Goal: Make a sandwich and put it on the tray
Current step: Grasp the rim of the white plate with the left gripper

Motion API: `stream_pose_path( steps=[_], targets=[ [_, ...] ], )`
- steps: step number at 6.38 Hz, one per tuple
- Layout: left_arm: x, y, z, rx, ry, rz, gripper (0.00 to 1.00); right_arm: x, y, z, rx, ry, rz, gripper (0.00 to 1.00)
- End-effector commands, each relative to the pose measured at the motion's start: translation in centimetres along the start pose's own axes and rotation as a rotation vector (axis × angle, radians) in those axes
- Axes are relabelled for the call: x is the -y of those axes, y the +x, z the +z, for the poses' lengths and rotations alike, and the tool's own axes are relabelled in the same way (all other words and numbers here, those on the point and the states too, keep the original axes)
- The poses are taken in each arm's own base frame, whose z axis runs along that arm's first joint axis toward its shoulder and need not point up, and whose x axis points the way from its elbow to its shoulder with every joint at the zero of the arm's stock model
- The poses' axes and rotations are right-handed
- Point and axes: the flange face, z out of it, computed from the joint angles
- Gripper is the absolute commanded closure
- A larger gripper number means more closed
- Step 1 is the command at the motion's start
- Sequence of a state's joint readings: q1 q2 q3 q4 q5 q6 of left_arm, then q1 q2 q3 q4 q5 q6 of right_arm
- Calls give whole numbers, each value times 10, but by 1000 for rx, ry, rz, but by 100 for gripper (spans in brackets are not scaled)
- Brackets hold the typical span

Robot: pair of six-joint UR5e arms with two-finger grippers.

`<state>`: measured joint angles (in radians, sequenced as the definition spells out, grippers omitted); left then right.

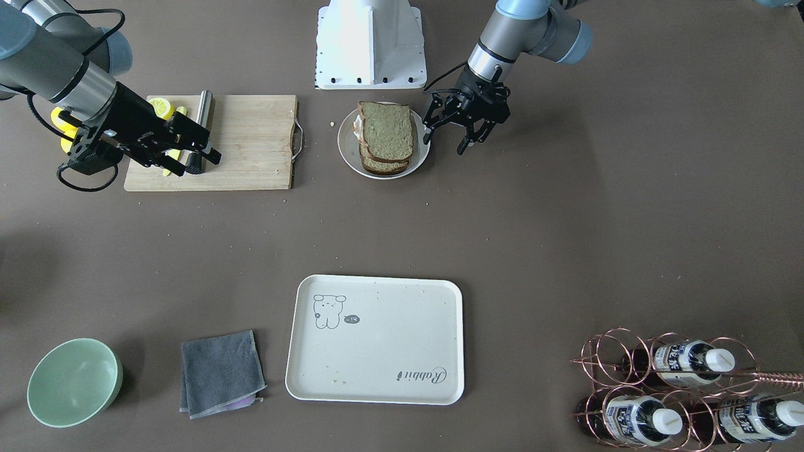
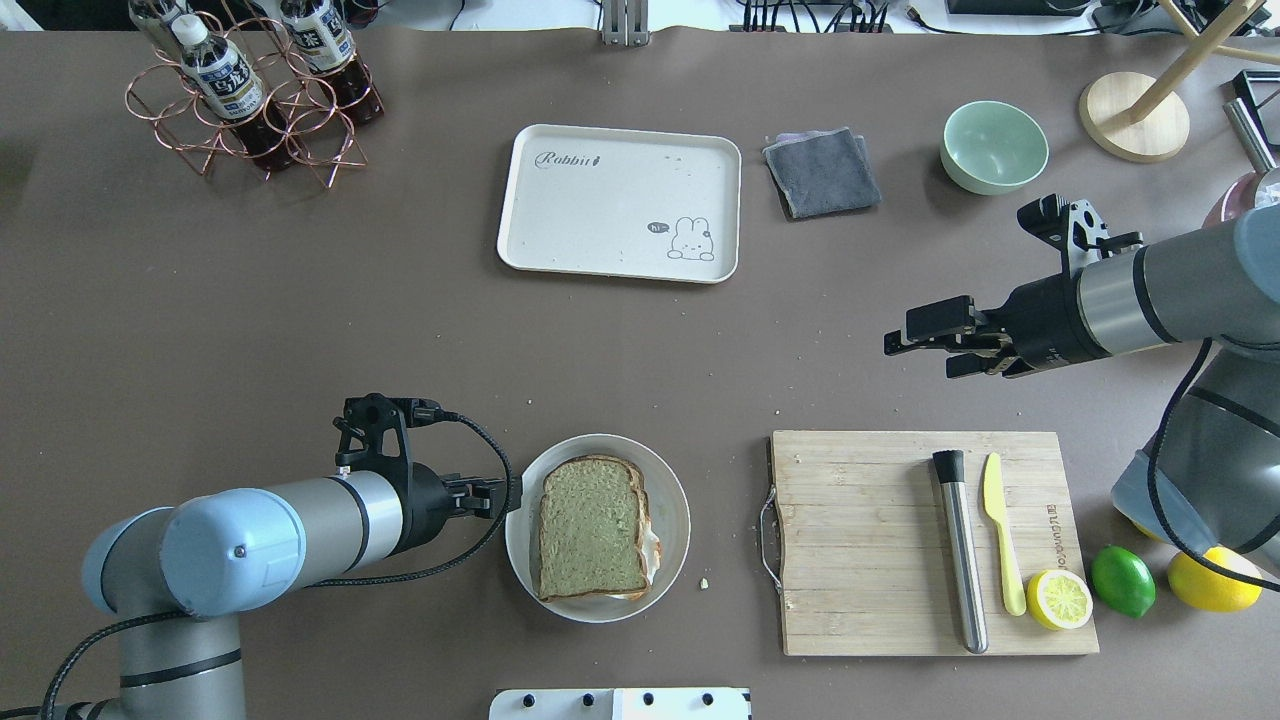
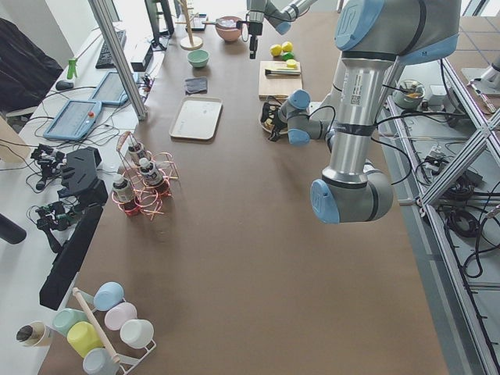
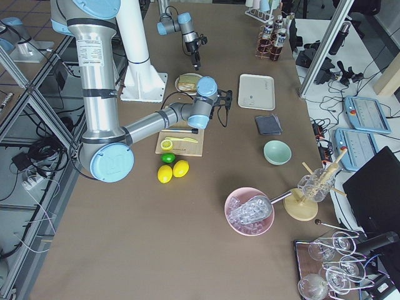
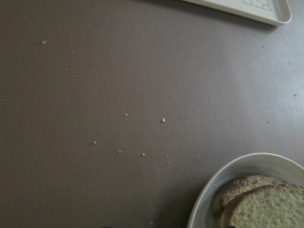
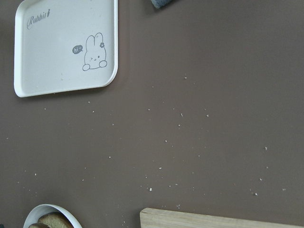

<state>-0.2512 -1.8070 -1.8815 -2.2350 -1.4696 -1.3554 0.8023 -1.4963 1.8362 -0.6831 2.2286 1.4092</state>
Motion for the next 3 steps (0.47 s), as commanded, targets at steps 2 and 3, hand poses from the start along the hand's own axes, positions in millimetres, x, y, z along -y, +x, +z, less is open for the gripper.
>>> stream_pose_path(
  steps=[2,3],
  targets=[
    [-17,2,7,6,-11,-2,59,1,1,1,-4,12,0,1],
    [-22,4,10,6,-18,0,59,1,3,1,-8,13,3,1]
  ],
)
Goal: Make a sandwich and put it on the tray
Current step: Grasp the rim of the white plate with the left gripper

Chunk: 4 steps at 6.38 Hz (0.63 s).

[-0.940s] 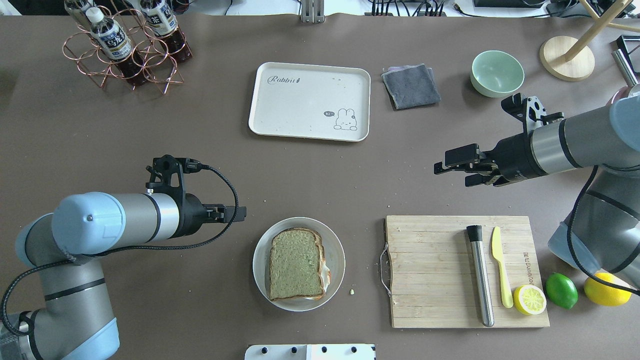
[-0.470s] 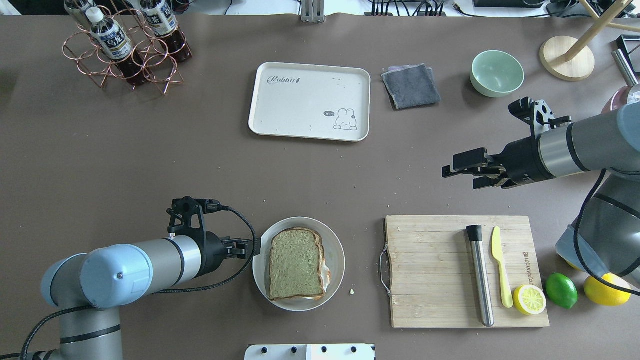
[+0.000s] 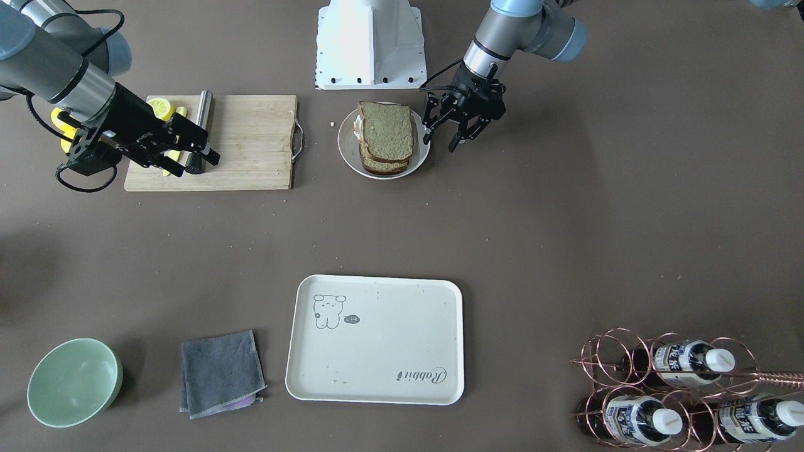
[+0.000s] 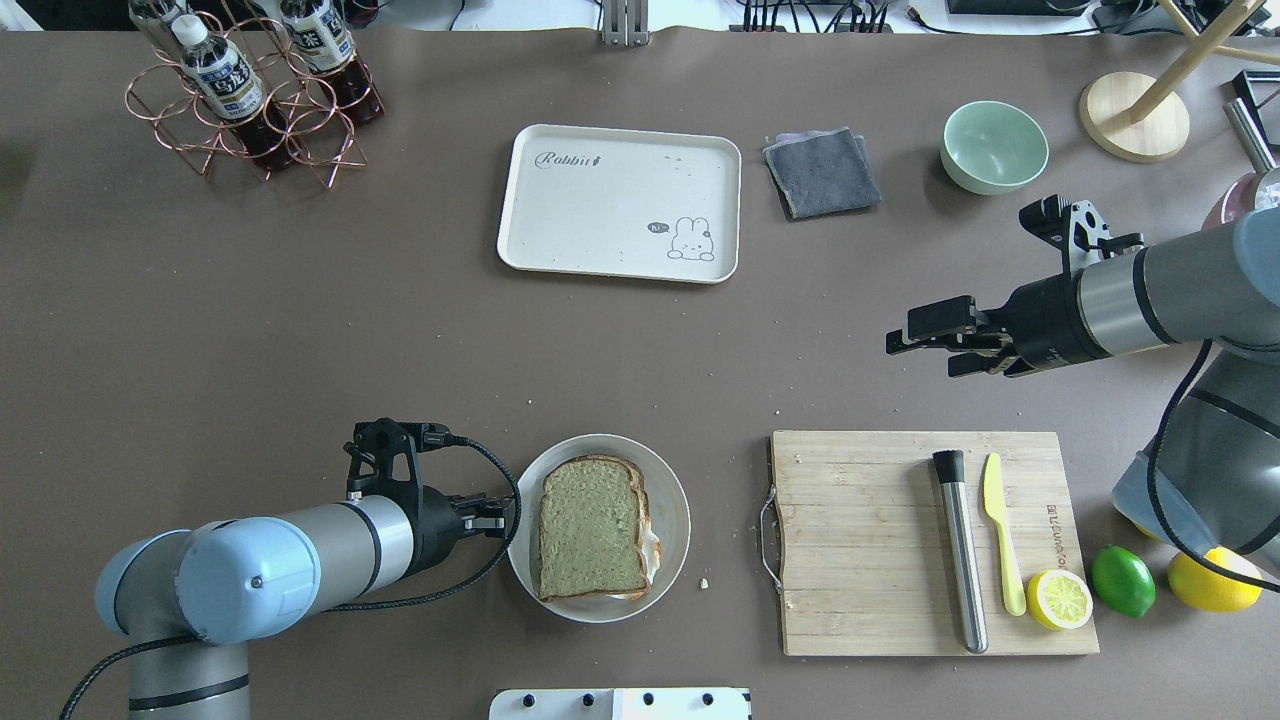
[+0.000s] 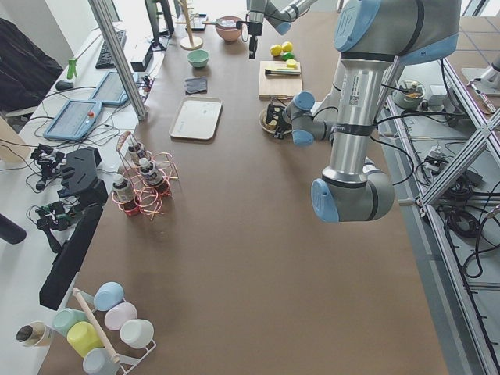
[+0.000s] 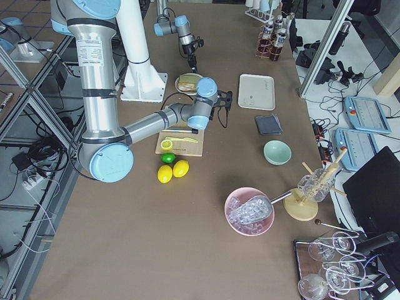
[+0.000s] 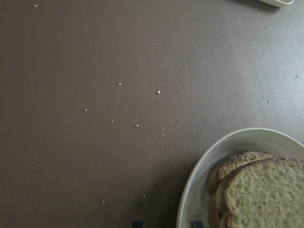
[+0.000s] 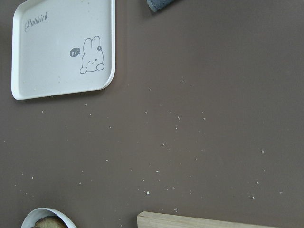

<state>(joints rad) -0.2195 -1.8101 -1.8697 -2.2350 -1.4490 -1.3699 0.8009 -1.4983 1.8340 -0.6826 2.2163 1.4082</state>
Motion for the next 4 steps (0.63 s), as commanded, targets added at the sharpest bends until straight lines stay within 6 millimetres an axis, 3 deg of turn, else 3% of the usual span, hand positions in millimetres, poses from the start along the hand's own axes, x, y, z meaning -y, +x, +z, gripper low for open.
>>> stream_pose_path(
  steps=[1,3,4],
  targets=[
    [-8,9,11,1,3,5,59,0,1,0,-1,1,1,1],
    [-22,18,18,0,4,1,61,0,1,0,-1,2,1,1],
    [-23,18,18,1,4,2,84,0,2,0,-4,4,3,1]
  ],
)
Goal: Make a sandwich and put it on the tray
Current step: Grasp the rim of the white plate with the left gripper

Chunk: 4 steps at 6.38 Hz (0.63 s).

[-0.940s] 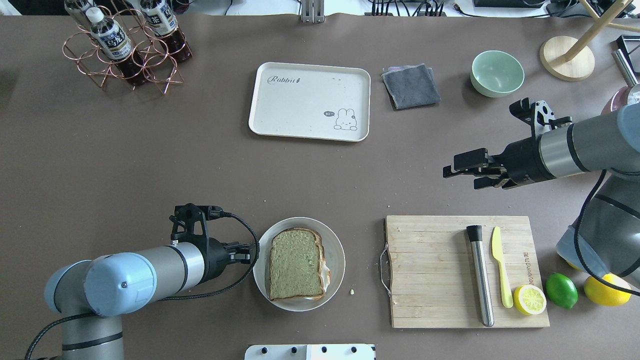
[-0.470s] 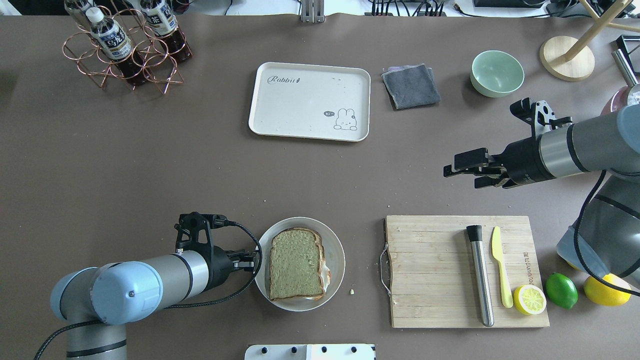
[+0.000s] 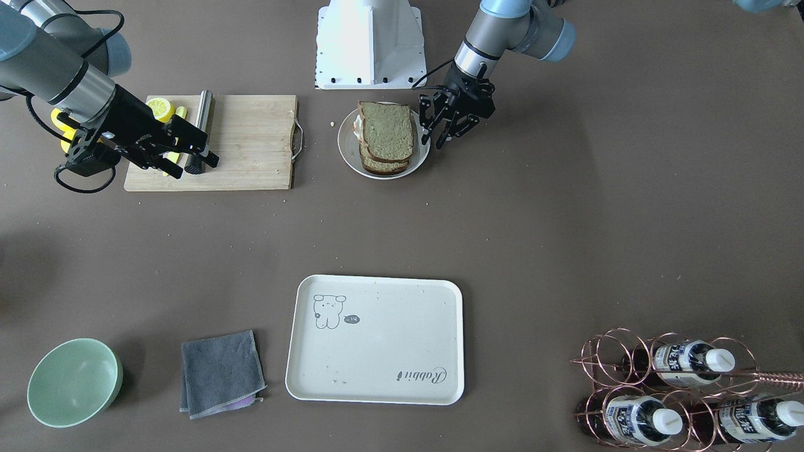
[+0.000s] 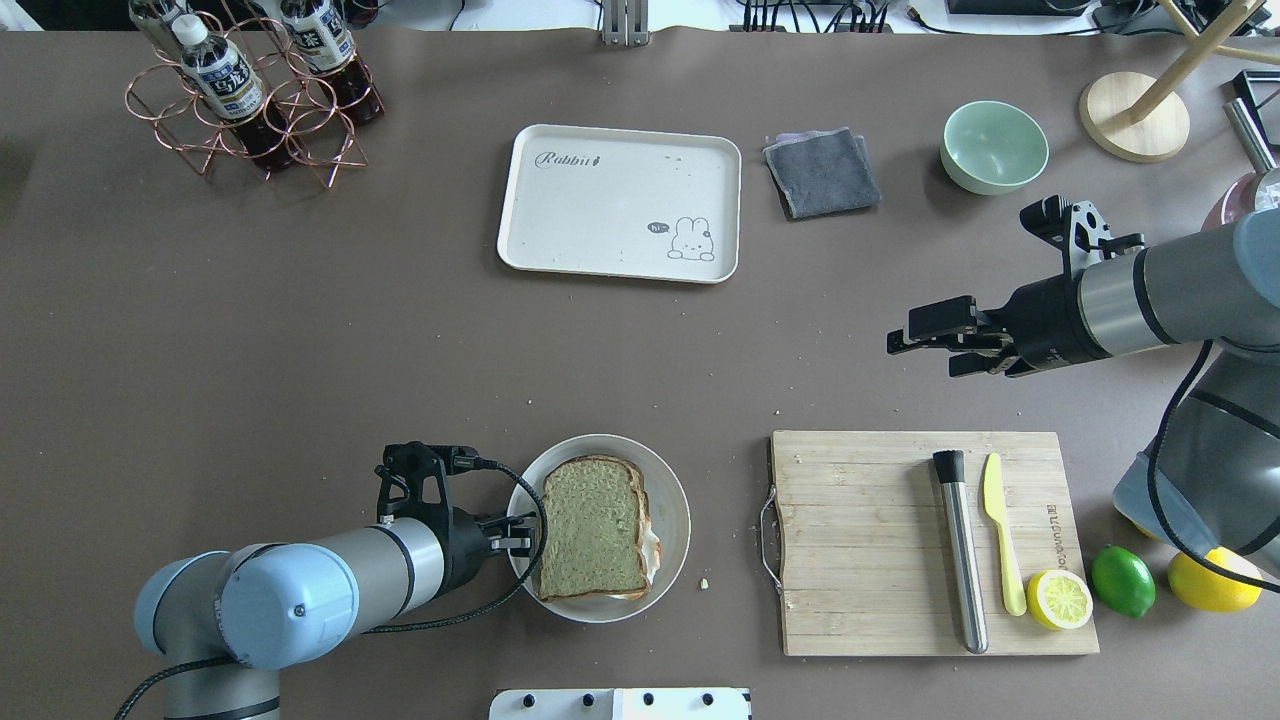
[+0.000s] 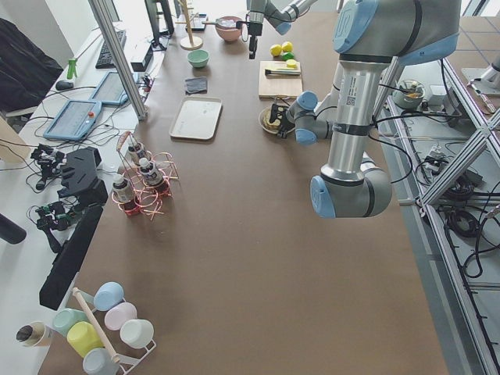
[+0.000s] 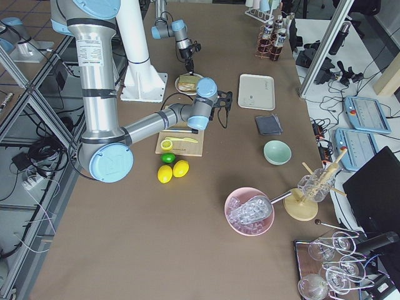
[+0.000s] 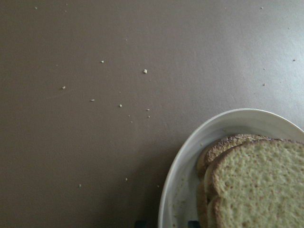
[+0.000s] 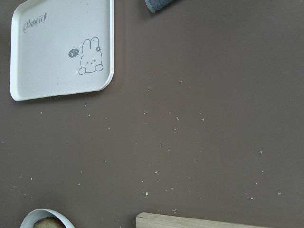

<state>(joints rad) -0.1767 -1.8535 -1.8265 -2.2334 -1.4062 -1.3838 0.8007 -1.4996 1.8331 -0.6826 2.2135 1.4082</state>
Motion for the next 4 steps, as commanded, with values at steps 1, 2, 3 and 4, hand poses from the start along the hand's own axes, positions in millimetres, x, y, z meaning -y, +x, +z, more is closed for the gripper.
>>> stream_pose_path(
  steps=[1,2,3,4],
  targets=[
    [-3,-3,2,7,0,2,100,0,1,0,-2,3,1,1],
    [0,0,-1,3,17,-2,100,0,2,0,-2,3,1,1],
    [3,2,-3,1,41,-4,100,0,2,0,-2,1,1,1],
    [5,6,-7,-9,42,-5,100,0,1,-1,-1,3,1,1]
  ],
)
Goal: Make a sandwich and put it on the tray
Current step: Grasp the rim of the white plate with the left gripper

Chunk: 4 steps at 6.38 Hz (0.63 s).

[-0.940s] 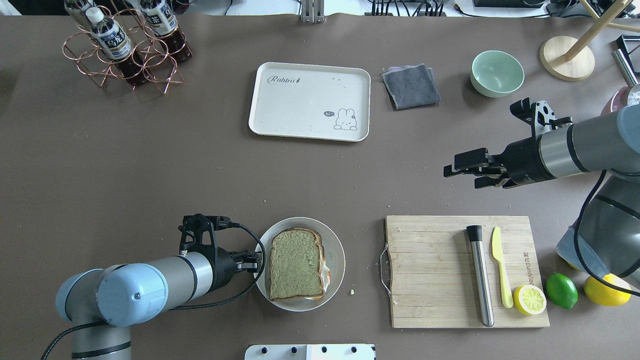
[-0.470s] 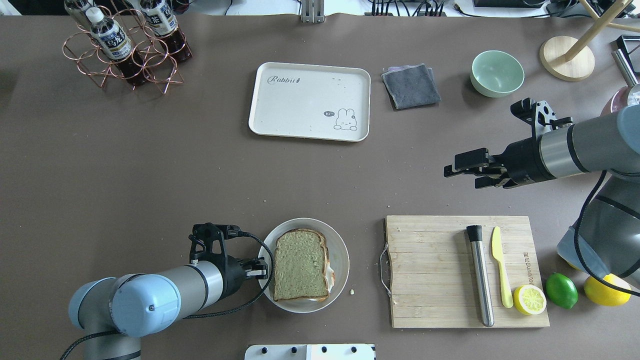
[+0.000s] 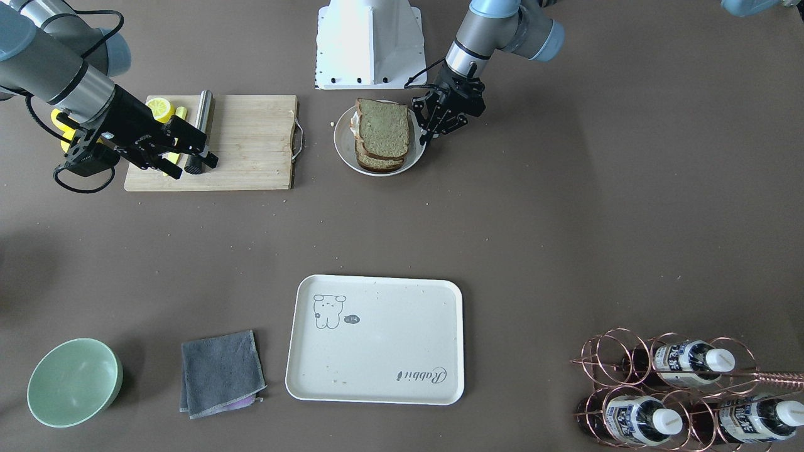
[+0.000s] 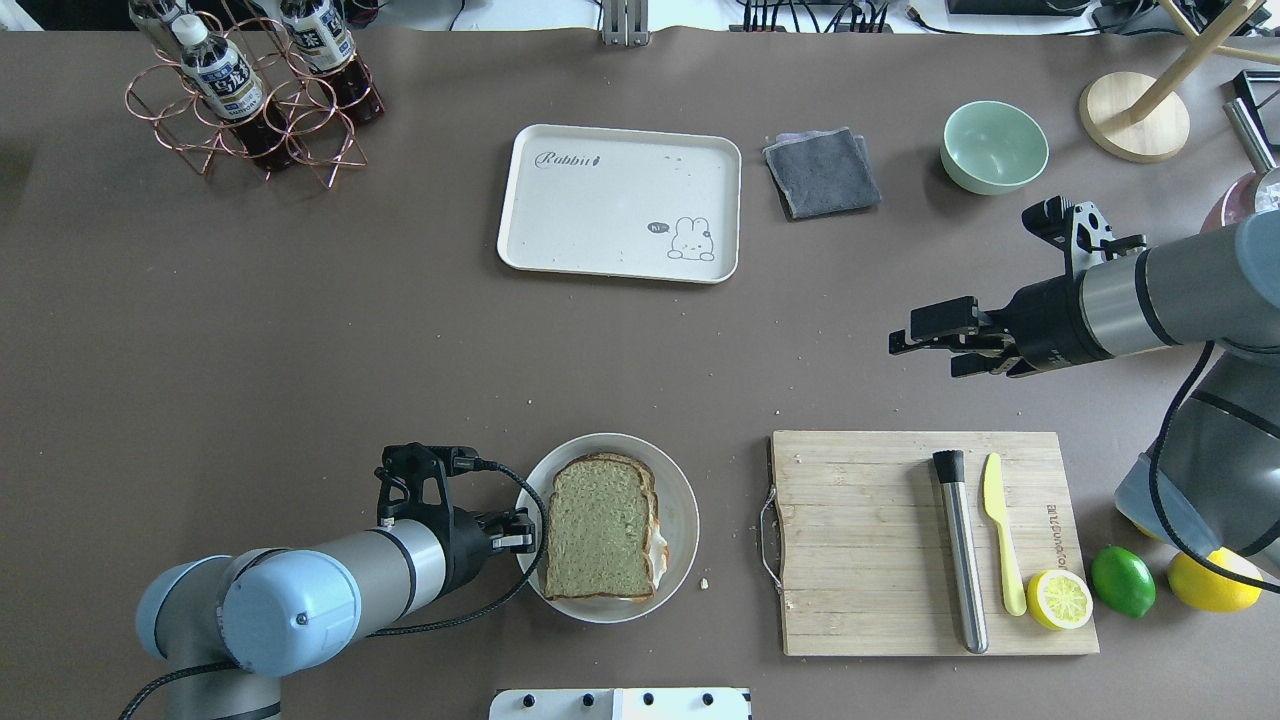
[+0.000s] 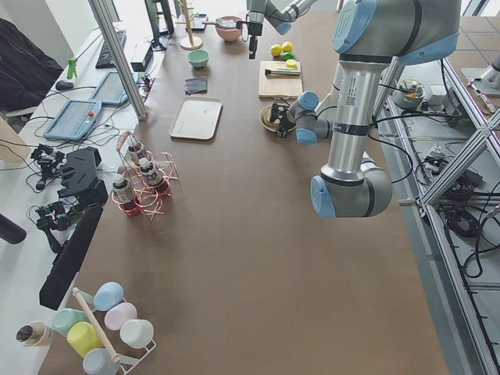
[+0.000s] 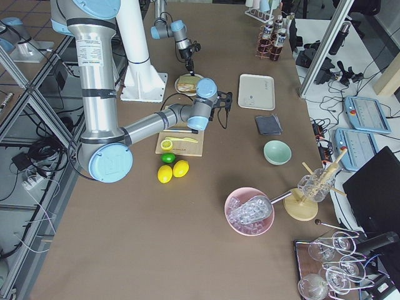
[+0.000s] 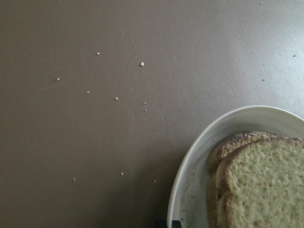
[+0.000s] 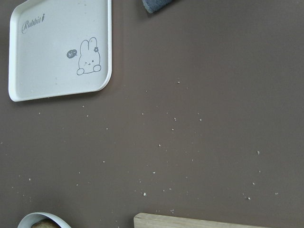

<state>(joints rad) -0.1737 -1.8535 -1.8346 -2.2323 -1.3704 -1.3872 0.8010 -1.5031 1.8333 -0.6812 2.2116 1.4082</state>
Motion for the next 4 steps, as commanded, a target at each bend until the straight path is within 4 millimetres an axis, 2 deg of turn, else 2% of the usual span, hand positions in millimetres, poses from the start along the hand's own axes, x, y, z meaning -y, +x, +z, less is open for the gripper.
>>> stream_pose_path(
  steps=[1,2,3,4],
  targets=[
    [13,10,-18,-36,15,-12,100,0,0,-1,1,1,1,1],
    [20,14,-26,-54,-1,-21,100,0,0,-1,1,0,0,1],
    [36,16,-32,-66,22,-56,100,0,0,-1,2,-5,0,1],
    [57,12,-30,-57,41,-158,100,-4,4,-6,2,-7,1,1]
  ],
)
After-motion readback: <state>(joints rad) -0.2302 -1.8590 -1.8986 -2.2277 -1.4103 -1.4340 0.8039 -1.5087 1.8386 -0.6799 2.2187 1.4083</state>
